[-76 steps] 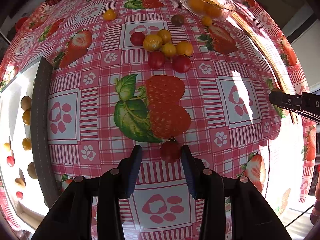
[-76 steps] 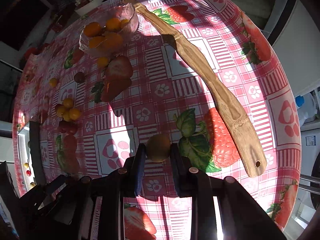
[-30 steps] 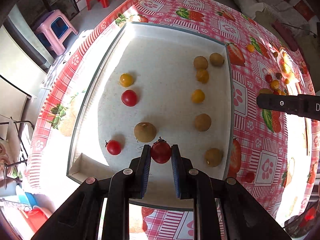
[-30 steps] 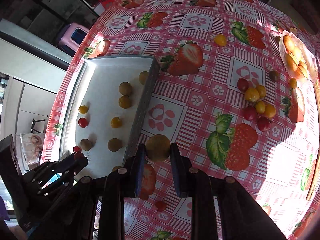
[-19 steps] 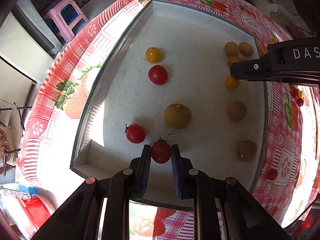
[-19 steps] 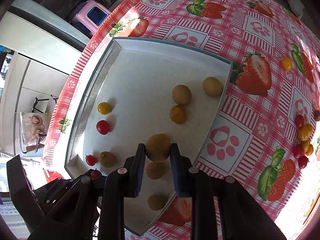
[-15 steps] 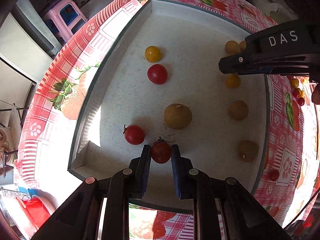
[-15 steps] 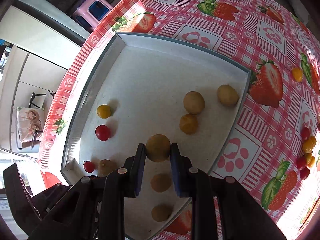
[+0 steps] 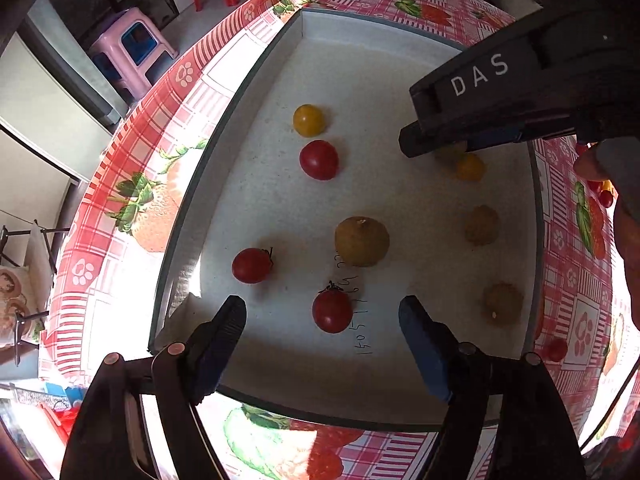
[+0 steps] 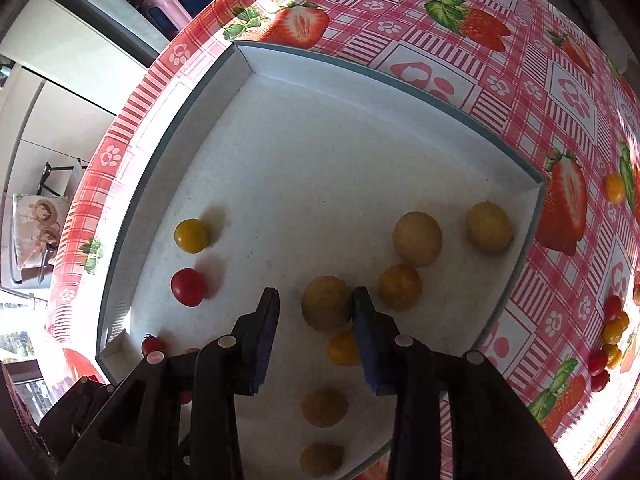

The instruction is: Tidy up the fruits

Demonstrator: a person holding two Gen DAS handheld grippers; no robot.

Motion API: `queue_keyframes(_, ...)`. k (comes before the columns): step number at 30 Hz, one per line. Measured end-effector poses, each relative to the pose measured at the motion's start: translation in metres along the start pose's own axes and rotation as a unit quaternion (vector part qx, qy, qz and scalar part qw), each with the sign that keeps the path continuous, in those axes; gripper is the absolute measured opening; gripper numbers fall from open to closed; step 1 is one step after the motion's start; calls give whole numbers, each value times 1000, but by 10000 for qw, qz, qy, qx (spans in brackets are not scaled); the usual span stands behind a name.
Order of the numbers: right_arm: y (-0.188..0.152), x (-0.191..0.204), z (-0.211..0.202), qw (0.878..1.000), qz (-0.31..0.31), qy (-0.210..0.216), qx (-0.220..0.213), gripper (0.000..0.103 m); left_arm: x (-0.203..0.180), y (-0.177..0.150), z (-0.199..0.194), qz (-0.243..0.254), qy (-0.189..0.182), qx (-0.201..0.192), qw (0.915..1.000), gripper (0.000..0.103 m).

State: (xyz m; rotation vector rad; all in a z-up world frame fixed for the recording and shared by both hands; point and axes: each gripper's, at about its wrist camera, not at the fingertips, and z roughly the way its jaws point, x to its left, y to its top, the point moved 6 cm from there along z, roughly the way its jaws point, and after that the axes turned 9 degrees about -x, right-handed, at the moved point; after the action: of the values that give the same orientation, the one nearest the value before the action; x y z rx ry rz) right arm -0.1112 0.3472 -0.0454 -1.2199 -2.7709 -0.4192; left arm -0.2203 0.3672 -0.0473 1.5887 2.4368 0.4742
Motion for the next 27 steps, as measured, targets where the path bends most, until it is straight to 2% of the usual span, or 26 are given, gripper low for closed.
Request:
queue_keyframes(5, -2, 5, -10, 9999, 73, 126, -23, 54, 2, -5, 5, 52, 58, 224, 9997, 79)
queue_keyframes(10, -11, 0, -41, 9994, 211, 197, -176, 78, 4, -1, -8, -1, -23, 78, 10000, 81)
queue_keyframes(12, -18, -7, -52, 9993, 283, 162, -199, 81, 5, 0, -13, -44, -93, 55, 9999, 81)
queue_keyframes(13, -24, -9, -57, 9993, 300, 127, -183, 81, 5, 1, -15, -61, -122, 61, 9999, 84)
queue_keyframes(14, -30, -14, -61, 9993, 315, 90, -161, 82, 4, 2, -17, -66, -135, 73, 9999, 101)
queue_keyframes(18, -55, -24, -78, 9993, 350, -53, -113, 88, -3, 4, -24, 76, -104, 86, 9999, 103)
queue_keyframes(21, -64, -29, -91, 9993, 275, -189, -173, 103, -11, 7, -33, 227, 12, 24, 9997, 103)
queue_keyframes(23, -66, -31, -98, 9991, 253, -264, -199, 103, -9, 10, -37, 312, 164, -40, 9994, 103)
queue_keyframes(27, -71, -31, -107, 9986, 275, -407, -203, 103, -10, 13, -44, 398, 300, 129, 9987, 103)
